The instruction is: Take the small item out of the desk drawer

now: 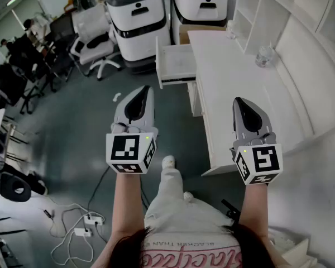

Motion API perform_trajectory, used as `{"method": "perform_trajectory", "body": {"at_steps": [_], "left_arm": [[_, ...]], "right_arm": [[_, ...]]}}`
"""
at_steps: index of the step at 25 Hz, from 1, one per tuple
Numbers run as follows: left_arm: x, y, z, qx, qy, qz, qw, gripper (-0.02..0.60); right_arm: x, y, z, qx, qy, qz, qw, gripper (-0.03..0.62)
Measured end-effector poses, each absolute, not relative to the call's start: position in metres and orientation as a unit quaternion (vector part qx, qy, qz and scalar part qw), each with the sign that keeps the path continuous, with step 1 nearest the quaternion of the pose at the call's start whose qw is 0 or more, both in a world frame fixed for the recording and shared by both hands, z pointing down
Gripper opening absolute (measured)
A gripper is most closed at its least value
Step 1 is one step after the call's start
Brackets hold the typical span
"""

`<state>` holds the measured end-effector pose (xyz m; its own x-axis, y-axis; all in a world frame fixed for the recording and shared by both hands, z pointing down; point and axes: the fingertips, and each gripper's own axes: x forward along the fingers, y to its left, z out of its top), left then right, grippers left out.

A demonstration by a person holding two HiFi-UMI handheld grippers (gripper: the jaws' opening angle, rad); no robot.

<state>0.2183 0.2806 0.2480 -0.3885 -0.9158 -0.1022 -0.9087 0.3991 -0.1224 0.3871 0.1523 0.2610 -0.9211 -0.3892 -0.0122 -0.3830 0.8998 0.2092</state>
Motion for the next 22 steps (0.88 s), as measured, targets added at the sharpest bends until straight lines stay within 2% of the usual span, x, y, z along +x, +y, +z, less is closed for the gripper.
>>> {"method": "perform_trajectory", "body": {"at_steps": [11,22], "left_arm": [[0.203,0.270,0.247,-0.548,0.833,-0.023,0.079,0.012],[0.134,0.236,0.253,-0.544,0.836,-0.019,0.068,0.012]], "right_arm": [[0.374,0.141,0.257,0.203,-0.975,-0.088,0.000,0.000],[0.312,0.106,0.263,0.203,-0.975,-0.090,0.013,0.000]]}}
